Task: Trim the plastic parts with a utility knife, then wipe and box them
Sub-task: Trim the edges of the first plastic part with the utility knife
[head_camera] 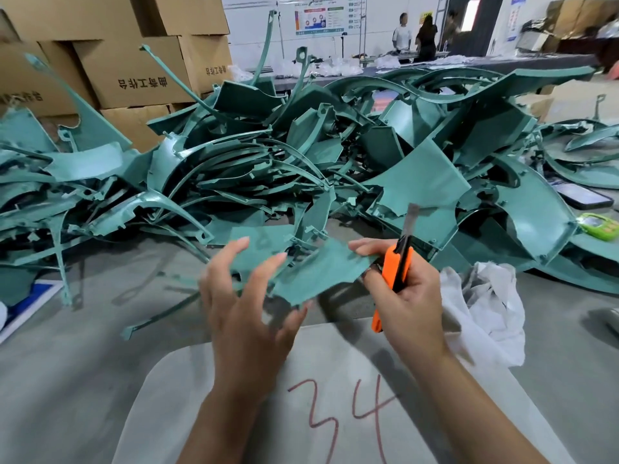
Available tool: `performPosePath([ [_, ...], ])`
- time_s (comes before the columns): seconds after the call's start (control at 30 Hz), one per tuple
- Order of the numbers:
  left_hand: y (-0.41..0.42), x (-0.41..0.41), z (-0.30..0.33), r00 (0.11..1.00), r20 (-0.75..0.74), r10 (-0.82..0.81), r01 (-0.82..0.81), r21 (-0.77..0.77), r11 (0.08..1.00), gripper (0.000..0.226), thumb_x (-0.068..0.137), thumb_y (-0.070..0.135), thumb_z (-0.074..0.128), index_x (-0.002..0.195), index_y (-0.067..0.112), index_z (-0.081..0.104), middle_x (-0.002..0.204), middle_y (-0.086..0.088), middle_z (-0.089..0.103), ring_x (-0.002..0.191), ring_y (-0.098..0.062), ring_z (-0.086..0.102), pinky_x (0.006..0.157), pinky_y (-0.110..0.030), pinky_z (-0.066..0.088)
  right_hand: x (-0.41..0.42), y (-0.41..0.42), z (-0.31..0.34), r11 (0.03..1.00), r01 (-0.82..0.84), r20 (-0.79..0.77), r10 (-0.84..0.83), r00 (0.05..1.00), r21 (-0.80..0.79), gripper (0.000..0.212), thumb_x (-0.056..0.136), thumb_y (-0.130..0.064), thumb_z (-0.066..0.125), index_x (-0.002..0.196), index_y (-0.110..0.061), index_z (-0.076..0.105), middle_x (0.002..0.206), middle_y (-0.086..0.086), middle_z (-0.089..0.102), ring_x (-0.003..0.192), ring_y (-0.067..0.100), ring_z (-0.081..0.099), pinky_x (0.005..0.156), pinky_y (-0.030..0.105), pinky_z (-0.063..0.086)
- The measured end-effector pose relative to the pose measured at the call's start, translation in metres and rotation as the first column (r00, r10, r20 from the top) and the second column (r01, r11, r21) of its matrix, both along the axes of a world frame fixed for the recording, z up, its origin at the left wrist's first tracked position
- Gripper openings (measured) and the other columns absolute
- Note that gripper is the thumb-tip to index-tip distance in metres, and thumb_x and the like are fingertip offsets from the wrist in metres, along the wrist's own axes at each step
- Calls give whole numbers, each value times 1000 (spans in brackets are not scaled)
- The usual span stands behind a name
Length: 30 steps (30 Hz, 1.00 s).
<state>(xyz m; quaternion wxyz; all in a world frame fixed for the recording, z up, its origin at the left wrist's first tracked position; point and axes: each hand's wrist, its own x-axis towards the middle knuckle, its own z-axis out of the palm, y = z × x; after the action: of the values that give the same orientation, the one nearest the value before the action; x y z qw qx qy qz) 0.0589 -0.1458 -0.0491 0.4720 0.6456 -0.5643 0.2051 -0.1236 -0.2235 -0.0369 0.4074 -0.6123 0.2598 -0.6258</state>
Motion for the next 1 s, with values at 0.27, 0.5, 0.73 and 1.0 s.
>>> performPosePath([
  [0.27, -1, 11, -8, 985, 20, -173, 165, 209, 964, 89, 60, -24, 72, 137, 21, 67, 136, 1, 65, 123, -26, 61, 105, -49, 49, -3, 4, 3, 961, -275, -8, 275, 961, 31, 21, 88, 5, 63, 106, 1, 73, 121, 7, 77, 122, 23, 69, 106, 45, 55],
  [0.5, 3, 7, -4, 993, -4, -117, 116, 93, 989, 87, 58, -28, 62, 133, 14, 69, 136, 0, 66, 125, -26, 61, 107, -48, 48, 3, 2, -2, 994, 104, -137, -106, 985, -18, 10, 92, -32, 76, 92, -23, 71, 76, 1, 72, 61, 21, 67, 58, 53, 56],
  [0.73, 4, 14, -5, 987, -59, -149, 138, -157, 978, 58, 69, -19, 58, 118, 6, 76, 125, -2, 71, 118, -23, 67, 107, -42, 50, 9, 8, -7, 899, 1, -374, -183, 909, -438, 32, 107, -53, 51, 92, -27, 61, 80, -24, 50, 75, -3, 53, 68, 12, 36],
  [1.0, 5, 12, -3, 972, -95, -215, 192, -209, 959, 40, 82, -15, 64, 113, 6, 78, 120, 1, 73, 114, -18, 70, 102, -35, 53, 13, 7, -10, 924, -96, -459, -93, 884, -371, 26, 107, -53, 49, 86, -37, 47, 73, -26, 46, 67, -2, 51, 63, 11, 33],
])
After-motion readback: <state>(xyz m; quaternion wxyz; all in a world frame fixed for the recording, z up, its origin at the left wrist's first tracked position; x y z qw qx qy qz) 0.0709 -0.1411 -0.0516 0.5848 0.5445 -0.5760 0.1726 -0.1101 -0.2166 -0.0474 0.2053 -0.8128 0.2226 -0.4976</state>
